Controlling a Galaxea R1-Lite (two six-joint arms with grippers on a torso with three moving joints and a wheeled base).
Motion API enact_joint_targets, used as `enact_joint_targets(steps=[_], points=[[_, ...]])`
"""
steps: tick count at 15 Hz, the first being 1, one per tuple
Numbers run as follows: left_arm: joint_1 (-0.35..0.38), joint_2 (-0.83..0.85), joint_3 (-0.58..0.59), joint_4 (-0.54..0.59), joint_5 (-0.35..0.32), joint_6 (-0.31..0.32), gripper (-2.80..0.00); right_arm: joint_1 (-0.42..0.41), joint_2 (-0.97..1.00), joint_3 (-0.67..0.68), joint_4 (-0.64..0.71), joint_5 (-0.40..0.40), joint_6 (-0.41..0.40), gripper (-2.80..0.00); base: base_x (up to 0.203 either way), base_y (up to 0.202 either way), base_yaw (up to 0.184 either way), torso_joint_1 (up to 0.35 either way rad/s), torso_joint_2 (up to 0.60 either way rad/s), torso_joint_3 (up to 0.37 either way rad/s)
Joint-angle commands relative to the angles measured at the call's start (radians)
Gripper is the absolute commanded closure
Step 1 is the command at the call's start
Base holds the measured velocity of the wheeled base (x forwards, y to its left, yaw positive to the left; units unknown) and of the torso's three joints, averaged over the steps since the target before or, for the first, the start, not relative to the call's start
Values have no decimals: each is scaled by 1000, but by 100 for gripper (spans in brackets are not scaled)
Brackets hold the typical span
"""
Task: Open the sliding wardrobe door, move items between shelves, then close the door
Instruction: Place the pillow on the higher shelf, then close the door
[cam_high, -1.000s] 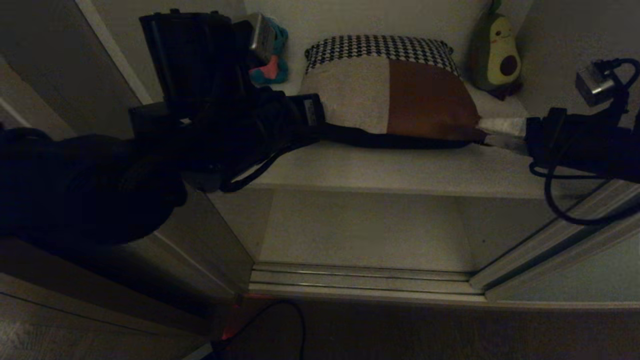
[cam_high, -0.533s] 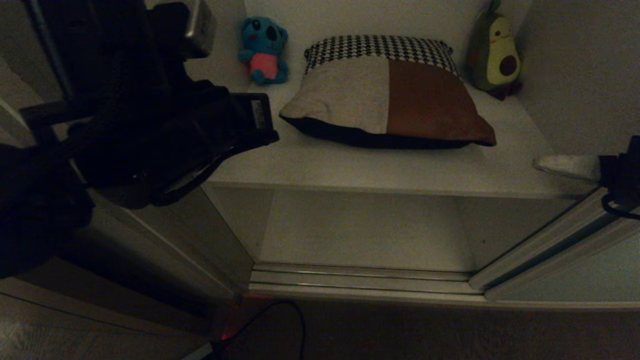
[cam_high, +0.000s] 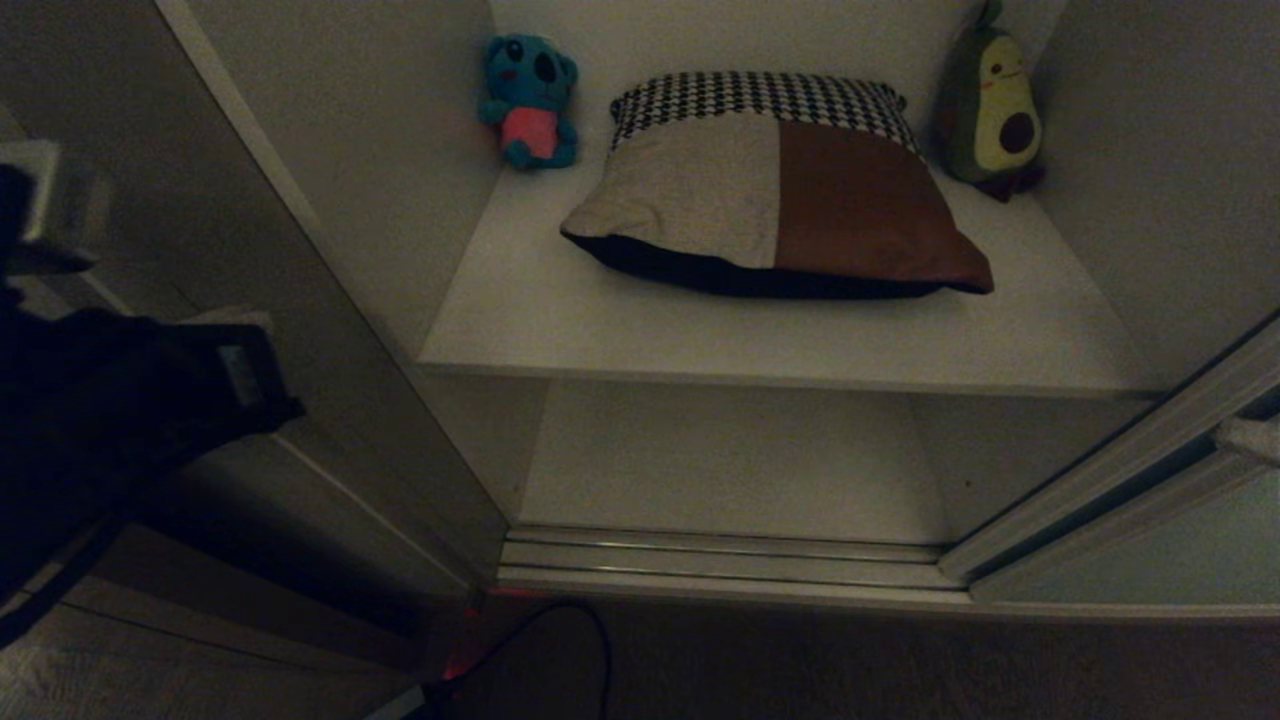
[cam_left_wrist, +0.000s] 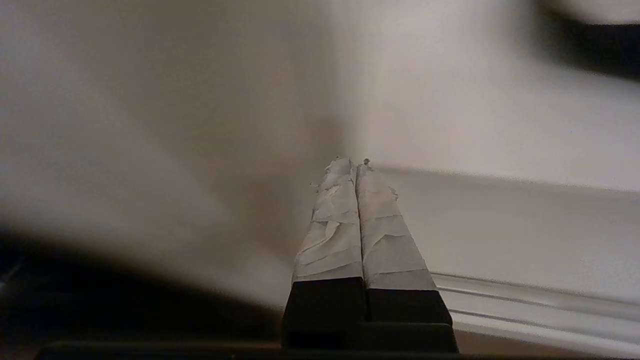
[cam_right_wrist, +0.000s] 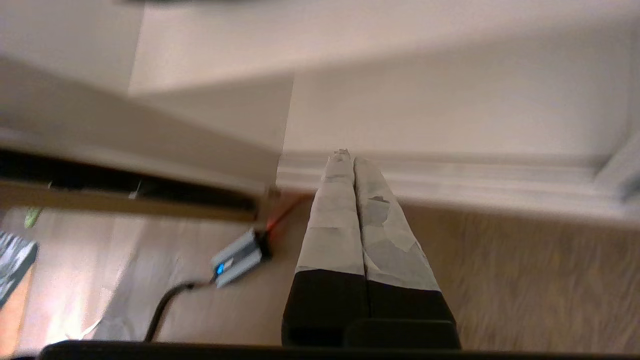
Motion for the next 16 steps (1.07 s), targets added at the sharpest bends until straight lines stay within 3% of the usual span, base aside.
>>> enact_joint_targets(steps=[1,5,10,13,16], points=[[74,-161,81,-4,6,-1,0,1,-119,48,19,21,4,0,0,0,0,0,0,0],[206,-361,245,-4,14,0,0,3,-229,131,37,63,7,0,0,0,0,0,0,0],[367,-622,459,6,9,3,0,5,-307,129,57,111,34,0,0,0,0,0,0,0],[430,-720,548,23,4,15,0,5,-342,129,57,122,57,0,0,0,0,0,0,0],[463,-926,607,103,-29,47,0,5,-388,132,69,135,65,0,0,0,0,0,0,0]])
